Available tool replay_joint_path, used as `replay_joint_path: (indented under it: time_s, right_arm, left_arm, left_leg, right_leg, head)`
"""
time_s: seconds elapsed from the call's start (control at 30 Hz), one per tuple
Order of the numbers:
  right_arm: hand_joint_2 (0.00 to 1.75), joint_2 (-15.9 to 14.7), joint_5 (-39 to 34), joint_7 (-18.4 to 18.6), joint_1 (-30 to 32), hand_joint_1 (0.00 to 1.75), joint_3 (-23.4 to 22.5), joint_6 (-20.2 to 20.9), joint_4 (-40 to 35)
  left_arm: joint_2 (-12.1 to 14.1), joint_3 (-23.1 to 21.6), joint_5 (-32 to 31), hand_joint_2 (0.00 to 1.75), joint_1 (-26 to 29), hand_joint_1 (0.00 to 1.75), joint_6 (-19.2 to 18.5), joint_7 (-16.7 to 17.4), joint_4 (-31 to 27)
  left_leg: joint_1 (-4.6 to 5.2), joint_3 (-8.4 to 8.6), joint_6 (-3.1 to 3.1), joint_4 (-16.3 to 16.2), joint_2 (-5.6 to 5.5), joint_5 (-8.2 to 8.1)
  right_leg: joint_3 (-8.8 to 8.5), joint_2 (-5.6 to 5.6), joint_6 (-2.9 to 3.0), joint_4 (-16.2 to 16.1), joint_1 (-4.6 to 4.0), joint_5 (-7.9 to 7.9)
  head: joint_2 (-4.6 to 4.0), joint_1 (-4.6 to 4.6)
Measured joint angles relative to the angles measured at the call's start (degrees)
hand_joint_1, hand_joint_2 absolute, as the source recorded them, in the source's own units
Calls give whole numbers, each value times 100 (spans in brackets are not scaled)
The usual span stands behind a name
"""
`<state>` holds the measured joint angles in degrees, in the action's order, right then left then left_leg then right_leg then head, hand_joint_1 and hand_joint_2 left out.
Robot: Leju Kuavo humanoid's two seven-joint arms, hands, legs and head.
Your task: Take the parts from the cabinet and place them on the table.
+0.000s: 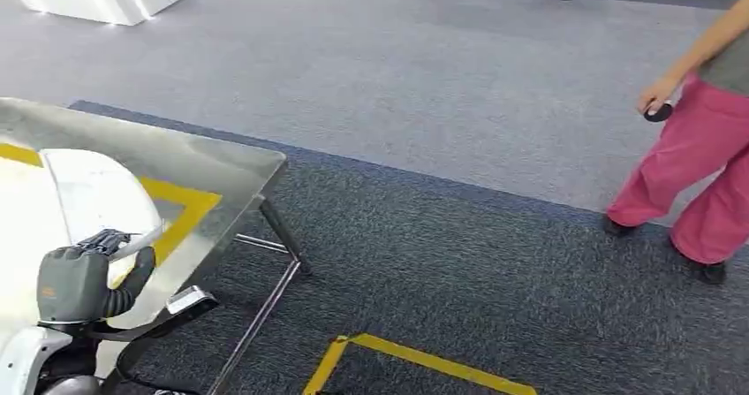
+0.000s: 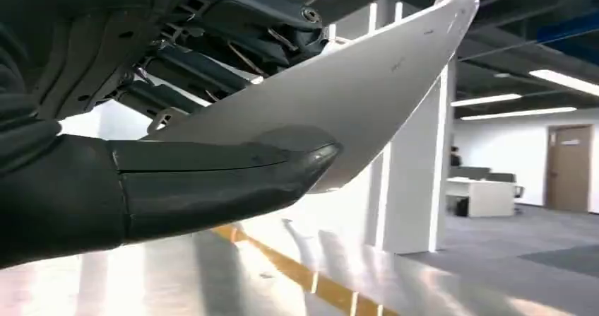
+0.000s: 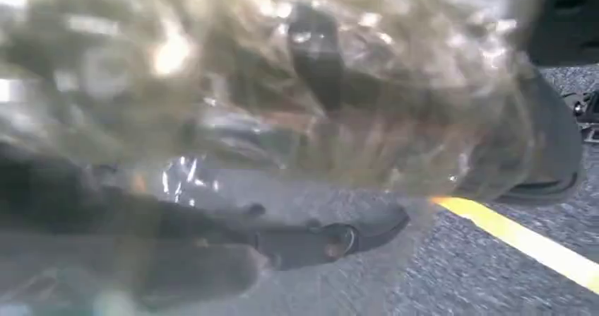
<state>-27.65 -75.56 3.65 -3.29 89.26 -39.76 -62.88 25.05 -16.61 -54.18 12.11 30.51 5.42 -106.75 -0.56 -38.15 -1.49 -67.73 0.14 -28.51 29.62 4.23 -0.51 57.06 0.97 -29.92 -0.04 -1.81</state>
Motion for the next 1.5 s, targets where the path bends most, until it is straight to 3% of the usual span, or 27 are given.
replay_joint_path:
  time_s: [0.03, 0.07, 0.13, 0.23, 0.27, 0.33, 0.4, 0.43, 0.47, 0.53, 0.57, 0.6, 0.73, 0.9, 0.97, 1.0, 1.03, 1.1, 1.13, 1.17, 1.2, 1.3, 1.33, 1.37, 1.4, 1.47, 1.5]
  right_arm:
    - [0, 0, 4, 0, -3, 0, 0, 0, 0]
    - [0, -2, 9, 0, -1, 0, 0, 0, 0]
    - [0, 0, 11, 0, -9, 0, -2, 0, -2]
    - [0, 0, 15, 15, -39, 0, 0, 0, -2]
    - [0, -2, 24, 53, -49, 0, 0, 0, -2]
    - [0, -2, 33, 42, -44, 0, -2, 2, -4]
    - [0, -2, 46, 46, -32, 0, -2, 2, -4]
    - [0, -2, 50, 48, -19, 0, 0, 2, -4]
    - [0, -2, 55, 48, -12, 0, 2, 2, -4]
    - [0, -2, 65, 46, -21, 0, 4, 2, -4]
    - [0, -2, 66, 46, -20, 0, 4, 0, -4]
    - [0, -2, 66, 46, -20, 0, 6, 0, -6]
    - [0, -2, 74, 57, -44, 0, 7, -2, -11]
    - [0, -2, 74, 61, -45, 0, 7, -2, -13]
    - [0, -2, 77, 94, -49, 0, 7, -2, -13]
    - [0, -2, 74, 98, -33, 0, 7, -2, -13]
    - [0, -2, 74, 98, -28, 0, 7, -2, -13]
    - [0, 0, 74, 98, -40, 0, 7, -2, -15]
    - [0, 0, 74, 98, -43, 0, 7, -2, -13]
    - [0, -2, 74, 98, -36, 0, 4, -2, -15]
    - [0, -2, 74, 98, -39, 0, 4, -2, -15]
    - [0, -2, 74, 109, -59, 0, 4, -2, -15]
    - [0, -2, 77, 118, -68, 0, 4, 0, -15]
    - [0, -2, 79, 129, -66, 0, 2, 4, -15]
    - [0, -2, 77, 129, -57, 0, 0, 4, -15]
    - [0, -2, 74, 129, -43, 0, 0, 4, -15]
    - [0, -2, 74, 133, -38, 0, 0, 4, -15]
  left_arm:
    - [0, 0, 0, 175, -1, 164, 0, 0, -2]
    - [0, 4, -2, 175, -10, 164, 0, 0, 0]
    - [0, 4, -4, 175, -22, 164, 0, 2, -9]
    - [2, 4, -7, 175, 2, 164, 0, 11, -28]
    - [2, 9, -7, 175, -11, 164, 2, 11, -39]
    - [-2, 2, -9, 175, -37, 164, 0, 11, -39]
    - [-6, -2, -9, 175, -28, 164, -2, 11, -39]
    - [-11, -2, -9, 175, -28, 164, -7, 11, -39]
    - [-11, -2, -4, 175, -30, 164, -11, 11, -39]
    - [-13, -2, 4, 175, -30, 164, -39, 11, -39]
    - [-15, -2, 7, 175, -30, 164, -42, 11, -39]
    - [-15, -2, 11, 175, -46, 164, -42, 11, -39]
    - [-15, -2, 37, 175, -18, 164, -44, 9, -39]
    - [-13, -2, 37, 175, -19, 164, -44, 9, -39]
    - [-11, 0, 37, 175, -5, 164, -44, 9, -39]
    - [-2, -2, 37, 175, -54, 164, -46, 9, -39]
    - [-2, -2, 39, 175, -31, 164, -48, 9, -39]
    - [-2, -2, 39, 175, -31, 164, -48, 9, -39]
    - [0, 2, 39, 175, -33, 164, -48, 9, -39]
    - [0, 0, 39, 175, -54, 164, -50, 9, -39]
    - [-2, 0, 39, 175, -65, 164, -50, 9, -39]
    - [0, 0, 50, 175, -19, 164, -50, 9, -42]
    - [-2, 4, 55, 175, -7, 164, -48, 9, -50]
    - [0, 9, 55, 175, -26, 164, -48, 9, -63]
    - [-7, 7, 59, 175, -36, 164, -48, 9, -63]
    - [-11, 0, 59, 175, -29, 164, -48, 9, -63]
    - [-15, 0, 63, 175, -25, 164, -48, 9, -63]
  left_leg:
    - [2, 301, 20, 548, 137, 252]
    - [70, 472, 50, 837, 503, 186]
    - [115, 448, 151, 910, 457, 169]
    - [87, 487, 276, 975, 221, 189]
    - [60, 500, 321, 984, 160, 189]
    - [64, 491, 376, 983, 19, 191]
    - [73, 493, 381, 981, -141, 187]
    - [75, 501, 381, 980, -232, 186]
    - [75, 513, 380, 977, -331, 183]
    - [67, 557, 353, 974, -499, 162]
    - [58, 553, 332, 970, -555, 148]
    - [95, 518, 297, 922, -634, 135]
    - [36, 444, 167, 962, -897, 196]
    - [37, 441, 163, 961, -907, 194]
    - [51, 438, 138, 886, -612, 121]
    - [43, -53, 49, -129, -91, -451]
    - [-10, -353, -6, -699, -56, -450]
    - [-15, 101, -1, 180, 53, 80]
    - [-4, 379, 21, 701, 329, 294]
    - [84, 451, 24, 852, 558, 179]
    - [57, 439, 105, 888, 497, 159]
    - [68, 421, 204, 899, 267, 158]
    - [35, 434, 247, 919, 209, 167]
    - [30, 434, 284, 919, 145, 166]
    - [30, 431, 306, 919, 81, 165]
    - [41, 432, 330, 918, -64, 157]
    - [48, 441, 334, 917, -159, 154]
  right_leg:
    - [-50, 66, -19, 0, 0, -28]
    - [-75, 121, -52, -3, -25, -59]
    - [-88, 245, -119, 5, -72, -98]
    - [-163, 425, -223, -37, -54, -170]
    - [-90, 34, -239, 155, -32, -313]
    - [351, -343, -238, 1035, -26, -718]
    - [828, -416, -242, 1843, -31, -944]
    - [917, -416, -238, 1879, -31, -833]
    - [869, -420, -226, 1640, -30, -587]
    - [471, -550, -199, 622, -19, 54]
    - [332, -868, -188, 226, 7, 181]
    - [257, -1038, -173, 84, 50, 115]
    - [175, -802, -107, 40, 16, 105]
    - [170, -791, -101, 32, 26, 108]
    - [134, -689, -70, -7, 42, 123]
    - [104, -457, 6, -18, 28, 87]
    - [62, -160, -6, -15, 28, 35]
    - [-22, -13, -36, -16, 35, -17]
    - [-72, 48, -72, -16, 18, -53]
    - [-75, 111, -130, 2, -33, -98]
    - [-58, 157, -155, 8, -51, -118]
    - [-175, 407, -221, -37, -47, -166]
    - [-128, 145, -268, 43, -20, -248]
    - [-15, -174, -267, 288, -4, -402]
    - [202, -316, -265, 709, -4, -601]
    - [705, -401, -260, 1615, -17, -921]
    - [903, -410, -249, 1870, -24, -914]
  head:
    - [0, -2]
    - [0, 4]
    - [0, 11]
    - [0, 4]
    - [0, 33]
    - [0, 65]
    - [0, 63]
    - [0, 57]
    - [0, 63]
    - [0, 63]
    - [0, 66]
    - [0, 61]
    - [0, 50]
    - [0, 50]
    - [0, 50]
    - [0, -2]
    - [0, -2]
    - [0, -4]
    - [0, -7]
    - [0, -20]
    - [2, -9]
    - [0, 4]
    - [0, 13]
    - [0, 39]
    - [0, 50]
    - [0, 48]
    - [0, 46]
